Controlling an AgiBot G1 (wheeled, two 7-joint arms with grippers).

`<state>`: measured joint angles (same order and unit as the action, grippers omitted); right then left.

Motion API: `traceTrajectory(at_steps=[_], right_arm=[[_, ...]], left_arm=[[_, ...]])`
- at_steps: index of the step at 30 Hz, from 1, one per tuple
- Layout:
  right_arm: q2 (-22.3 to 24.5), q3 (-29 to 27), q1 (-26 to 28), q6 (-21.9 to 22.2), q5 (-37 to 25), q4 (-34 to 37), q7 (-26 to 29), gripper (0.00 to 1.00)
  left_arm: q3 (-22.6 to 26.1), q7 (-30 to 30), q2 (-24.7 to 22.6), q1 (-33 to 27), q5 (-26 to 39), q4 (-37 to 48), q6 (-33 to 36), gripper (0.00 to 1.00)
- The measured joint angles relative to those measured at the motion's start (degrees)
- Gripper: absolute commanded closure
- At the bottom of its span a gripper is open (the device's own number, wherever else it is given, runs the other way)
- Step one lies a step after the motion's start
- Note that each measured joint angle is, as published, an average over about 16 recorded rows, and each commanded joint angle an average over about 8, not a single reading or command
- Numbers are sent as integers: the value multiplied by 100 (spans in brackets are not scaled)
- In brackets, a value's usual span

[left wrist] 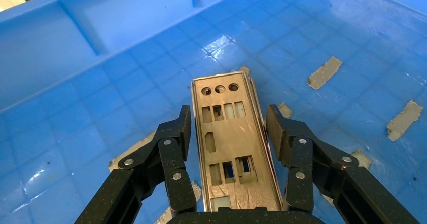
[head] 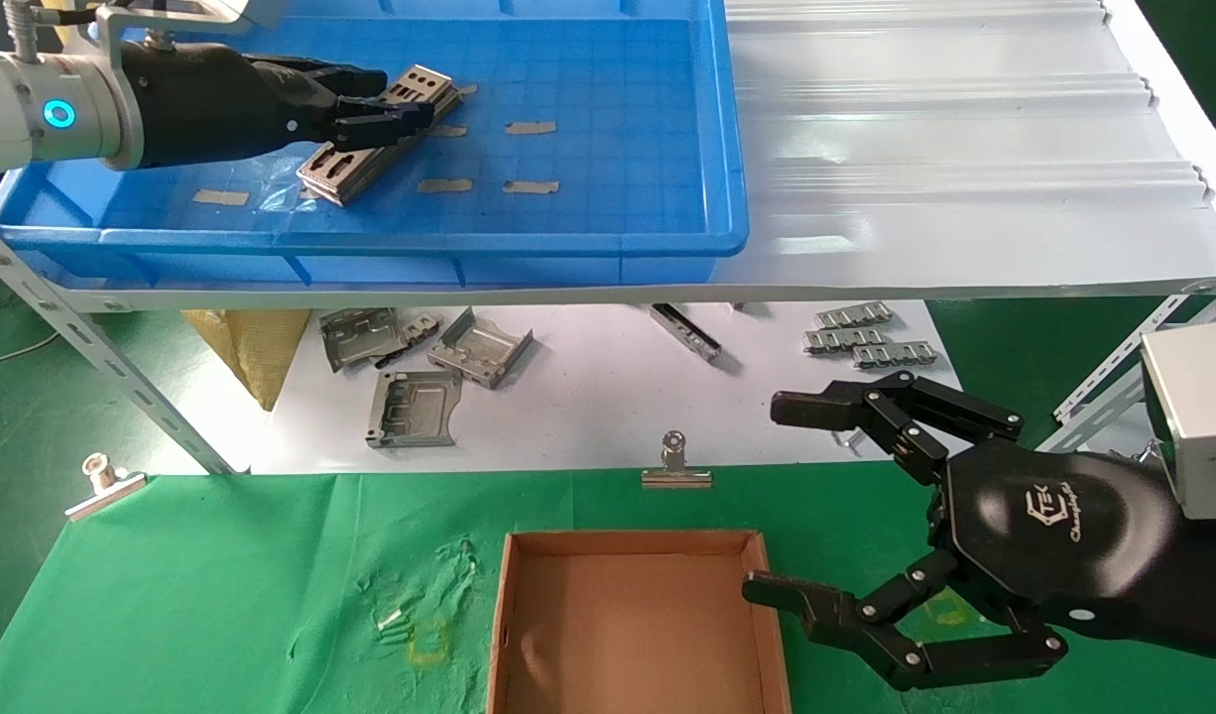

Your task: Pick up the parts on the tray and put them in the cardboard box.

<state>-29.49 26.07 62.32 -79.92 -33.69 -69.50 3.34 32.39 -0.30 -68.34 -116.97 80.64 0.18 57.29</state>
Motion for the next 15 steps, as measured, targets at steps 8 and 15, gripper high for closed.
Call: traceTrajectory(at_steps=[8,15], right_arm=[[0,0,0,0,0,0,0,0],[0,0,0,0,0,0,0,0]], left_arm=[[-13,15,-3,9,-17,-14,-39,100],[-22,20,-2,-1,-30,-24,-48,100]])
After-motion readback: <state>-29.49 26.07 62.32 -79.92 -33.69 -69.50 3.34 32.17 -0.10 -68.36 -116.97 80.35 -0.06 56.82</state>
